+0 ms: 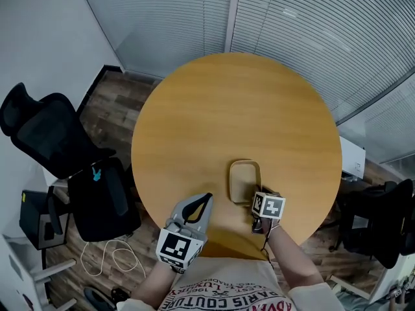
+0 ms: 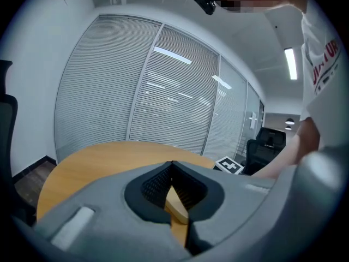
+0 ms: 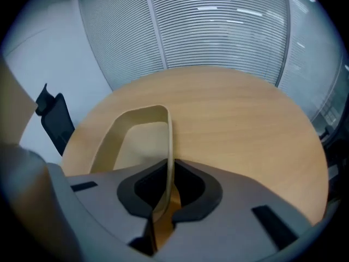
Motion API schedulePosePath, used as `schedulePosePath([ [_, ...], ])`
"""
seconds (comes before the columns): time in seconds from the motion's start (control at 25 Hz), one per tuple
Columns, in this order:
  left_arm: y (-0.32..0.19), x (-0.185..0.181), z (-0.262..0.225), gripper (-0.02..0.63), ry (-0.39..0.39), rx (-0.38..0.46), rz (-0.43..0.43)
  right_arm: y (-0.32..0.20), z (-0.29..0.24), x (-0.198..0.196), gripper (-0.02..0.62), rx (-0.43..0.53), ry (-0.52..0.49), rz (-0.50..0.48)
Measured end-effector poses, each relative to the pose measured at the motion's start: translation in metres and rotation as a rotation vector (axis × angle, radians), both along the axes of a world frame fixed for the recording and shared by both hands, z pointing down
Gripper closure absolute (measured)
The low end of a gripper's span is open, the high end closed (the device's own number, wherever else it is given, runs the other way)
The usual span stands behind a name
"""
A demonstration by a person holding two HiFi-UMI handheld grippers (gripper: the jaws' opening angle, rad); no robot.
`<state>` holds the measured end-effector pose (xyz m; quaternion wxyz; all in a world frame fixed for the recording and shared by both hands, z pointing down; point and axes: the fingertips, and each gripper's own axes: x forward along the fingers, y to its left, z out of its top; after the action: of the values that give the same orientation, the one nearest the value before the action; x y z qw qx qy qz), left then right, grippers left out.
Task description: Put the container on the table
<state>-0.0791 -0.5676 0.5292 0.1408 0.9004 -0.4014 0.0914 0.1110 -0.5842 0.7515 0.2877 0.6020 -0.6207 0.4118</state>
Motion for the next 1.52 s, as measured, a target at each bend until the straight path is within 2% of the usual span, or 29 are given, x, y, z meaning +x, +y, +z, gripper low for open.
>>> schedulePosePath([
  [0.12,0.001,0.002,0.001,0.600,0.002,-0.005,0.003,0.001,-0.002,0.002,0.529,0.000,-0.066,0.054],
  [0.32,0.006,0.004,-0.003,0.600,0.000,0.004,0.001,0.002,-0.016,0.009,0.492,0.043,-0.055,0.053],
  [0.52,0.010,0.006,-0.016,0.600,0.004,0.036,0.002,0.000,-0.047,0.008,0.497,0.120,-0.066,0.049],
  [0.64,0.013,0.009,-0.026,0.600,0.010,0.063,0.004,0.000,-0.074,0.003,0.508,0.187,-0.111,0.050],
  [0.76,0.016,0.013,-0.035,0.600,0.021,0.082,0.003,0.001,-0.112,0.002,0.569,0.289,-0.144,0.069],
  [0.84,0.018,0.016,-0.040,0.600,0.024,0.095,0.005,0.003,-0.141,0.003,0.584,0.363,-0.123,0.062],
  [1.0,0.023,0.022,-0.055,0.600,0.025,0.135,0.007,0.008,-0.205,0.003,0.586,0.571,0.045,-0.062],
  [1.16,0.027,0.025,-0.071,0.600,0.029,0.175,-0.004,0.025,-0.254,-0.006,0.586,0.744,0.075,-0.164],
  [1.36,0.033,0.022,-0.087,0.600,0.026,0.214,-0.017,0.050,-0.293,-0.012,0.588,0.880,0.084,-0.228],
  [1.52,0.044,0.018,-0.099,0.600,0.027,0.245,-0.029,0.073,-0.309,-0.012,0.588,0.945,0.074,-0.241],
])
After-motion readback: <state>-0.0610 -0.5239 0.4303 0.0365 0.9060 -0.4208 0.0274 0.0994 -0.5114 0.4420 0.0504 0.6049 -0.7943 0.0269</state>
